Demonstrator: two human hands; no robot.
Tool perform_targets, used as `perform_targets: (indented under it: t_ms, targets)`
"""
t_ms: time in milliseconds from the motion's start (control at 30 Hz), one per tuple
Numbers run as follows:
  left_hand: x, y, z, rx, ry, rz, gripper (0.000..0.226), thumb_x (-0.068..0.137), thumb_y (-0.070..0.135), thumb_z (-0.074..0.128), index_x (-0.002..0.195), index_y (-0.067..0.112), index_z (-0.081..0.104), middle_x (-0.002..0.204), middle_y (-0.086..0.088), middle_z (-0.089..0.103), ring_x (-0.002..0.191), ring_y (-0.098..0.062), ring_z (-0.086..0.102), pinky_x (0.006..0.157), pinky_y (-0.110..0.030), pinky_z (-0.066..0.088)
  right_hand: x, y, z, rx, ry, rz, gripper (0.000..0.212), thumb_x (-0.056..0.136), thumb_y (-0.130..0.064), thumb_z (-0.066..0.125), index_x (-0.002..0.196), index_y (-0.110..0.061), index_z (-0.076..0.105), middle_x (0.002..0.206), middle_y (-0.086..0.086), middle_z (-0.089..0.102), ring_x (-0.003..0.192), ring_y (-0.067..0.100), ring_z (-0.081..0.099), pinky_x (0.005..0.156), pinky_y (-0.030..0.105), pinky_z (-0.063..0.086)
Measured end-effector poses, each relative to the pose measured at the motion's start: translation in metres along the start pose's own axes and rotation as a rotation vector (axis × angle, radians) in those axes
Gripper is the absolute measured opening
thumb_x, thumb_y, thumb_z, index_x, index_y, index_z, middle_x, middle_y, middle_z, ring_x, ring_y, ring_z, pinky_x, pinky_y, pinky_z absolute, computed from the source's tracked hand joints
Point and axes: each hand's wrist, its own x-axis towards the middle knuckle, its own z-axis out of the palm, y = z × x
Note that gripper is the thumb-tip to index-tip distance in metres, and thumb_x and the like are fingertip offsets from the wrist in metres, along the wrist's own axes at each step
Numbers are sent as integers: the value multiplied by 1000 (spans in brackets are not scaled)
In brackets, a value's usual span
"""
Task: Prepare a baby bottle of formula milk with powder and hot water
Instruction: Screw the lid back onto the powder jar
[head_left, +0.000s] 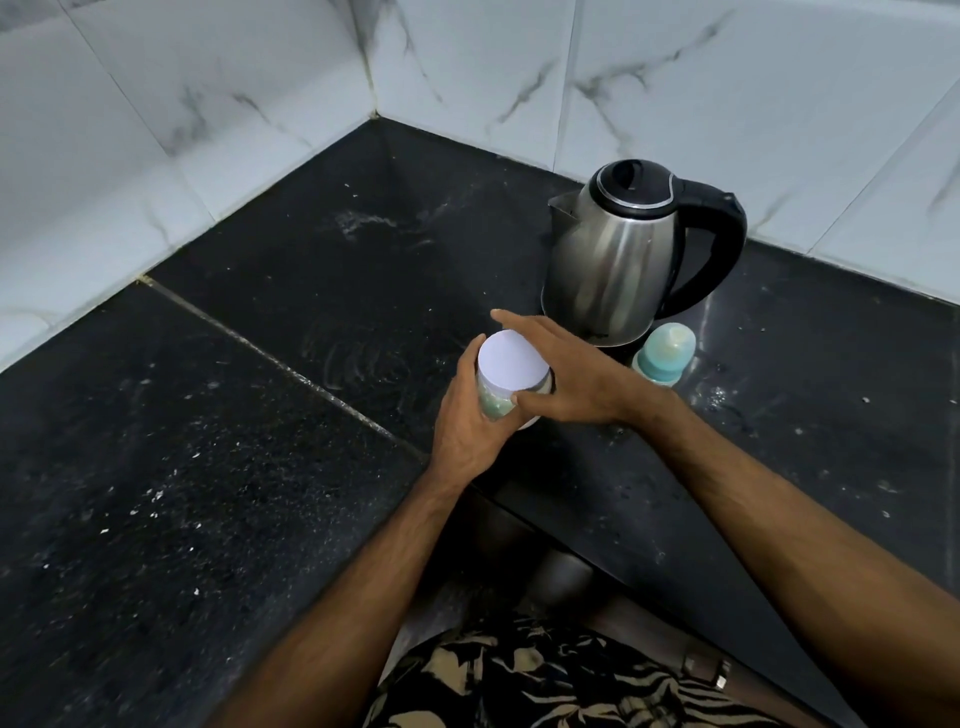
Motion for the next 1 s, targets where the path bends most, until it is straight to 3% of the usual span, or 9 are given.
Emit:
perform_targets:
  t_ms: [67,133,300,433,500,600,733,900,1000]
  targets:
    - [0,1,0,10,6,-16,104,67,56,79,152,22,30,143,13,45,123,2,45,90,-3,41,-1,0,2,-69,83,53,94,77,-45,77,153,-27,25,145,1,42,129,18,43,109,40,42]
    - [1,0,0,16,7,-24,102,70,45,84,153,23,29,145,10,45,123,2,43,88,-3,38,-2,-1,3,-146,150,106,95,74,-56,77,150,-26,31,140,1,45,125,19,45,106,41,44]
    - [1,-4,-1,36,9,-6,100,74,36,86,153,25,27,149,7,44,128,-4,44,100,-22,41,-2,1,0,-53,290,15,82,72,-64,68,139,-21,45,117,-9,44,110,11,47,97,31,44]
    - [-1,-1,-1,23,0,-12,100,70,52,80,152,28,28,146,10,46,127,-3,48,97,-17,43,3,7,3,84,87,-39,87,78,-36,76,150,-21,31,149,-2,36,137,12,35,114,30,32]
    - [-1,-1,0,11,9,-13,100,68,58,76,151,27,30,143,13,48,125,1,49,97,-17,46,4,9,6,125,20,-19,87,79,-27,77,152,-19,29,154,-1,34,139,11,34,116,32,32]
    - [-2,-1,1,22,25,-25,101,66,58,74,151,29,30,143,11,50,126,-5,50,99,-27,48,3,7,16,60,132,67,88,77,-40,81,148,-19,35,147,-1,42,131,14,42,110,36,40]
    - [-1,-3,1,22,25,-30,100,64,51,76,151,30,30,143,8,51,127,-10,52,99,-40,52,2,0,28,-39,258,166,95,69,-63,77,146,-24,36,142,-1,43,124,14,42,105,32,40]
    - [-2,-2,1,9,24,-25,104,65,60,76,152,26,30,147,10,47,131,-4,48,104,-29,46,4,6,6,120,3,26,97,76,-26,79,154,-25,22,156,-2,31,141,14,32,117,33,29]
    - [-2,-1,2,15,15,-27,104,64,61,74,152,28,29,147,9,47,129,-6,47,100,-24,45,4,4,4,83,47,85,97,75,-32,83,152,-25,25,152,-2,38,135,15,39,114,34,36]
